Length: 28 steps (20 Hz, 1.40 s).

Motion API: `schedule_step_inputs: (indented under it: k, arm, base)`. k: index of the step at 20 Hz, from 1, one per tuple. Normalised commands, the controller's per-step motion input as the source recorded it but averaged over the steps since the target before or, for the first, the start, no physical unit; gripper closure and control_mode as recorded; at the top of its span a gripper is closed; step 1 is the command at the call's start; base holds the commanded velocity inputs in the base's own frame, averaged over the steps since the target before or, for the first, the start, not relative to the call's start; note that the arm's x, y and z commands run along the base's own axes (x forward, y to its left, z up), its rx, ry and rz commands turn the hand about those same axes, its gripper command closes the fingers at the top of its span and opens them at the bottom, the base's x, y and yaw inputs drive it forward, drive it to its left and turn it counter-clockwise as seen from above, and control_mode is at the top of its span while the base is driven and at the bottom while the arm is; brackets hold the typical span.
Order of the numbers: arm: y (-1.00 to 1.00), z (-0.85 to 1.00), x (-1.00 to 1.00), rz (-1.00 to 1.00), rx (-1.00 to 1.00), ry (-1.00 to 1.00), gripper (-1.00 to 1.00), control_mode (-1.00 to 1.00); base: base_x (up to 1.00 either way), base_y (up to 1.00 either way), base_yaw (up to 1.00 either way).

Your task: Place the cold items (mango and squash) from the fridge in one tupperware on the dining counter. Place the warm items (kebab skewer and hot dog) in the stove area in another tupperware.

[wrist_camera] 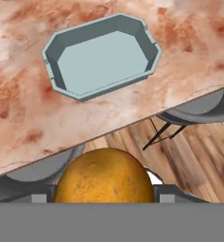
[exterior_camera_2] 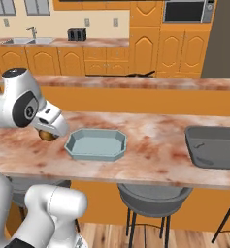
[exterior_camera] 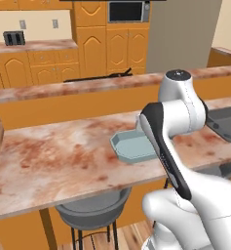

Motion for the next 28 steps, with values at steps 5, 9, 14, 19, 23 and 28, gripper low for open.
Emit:
schedule_step_inputs:
  k: [5,9,14,19,23,28]
  arm:
    - [0.0,0.0,0.0,0.0,0.0,0.0,1.0,1.0]
    - [0.0,0.0,0.0,0.0,0.0,0.0,1.0,1.0]
    - [-0.02,-0.04,0.63,0.1,0.0,0.0,1.0,-1.0]
    - [0.0,-0.57,0.99,0.26,0.02,0.05,1.0,-1.0]
    - [-0.03,-0.61,0.91,0.18,0.0,0.11,1.0,-1.0]
    - [0.0,-0.56,0.61,0.05,0.0,-0.03,1.0,-1.0]
  base:
    - [0.37,0.05,0.0]
    - [0.16,0.0,0.0]
    - [0.0,0.0,0.0]
    - [0.0,0.0,0.0]
    - [0.0,0.0,0.0]
    - [0.0,0.0,0.0]
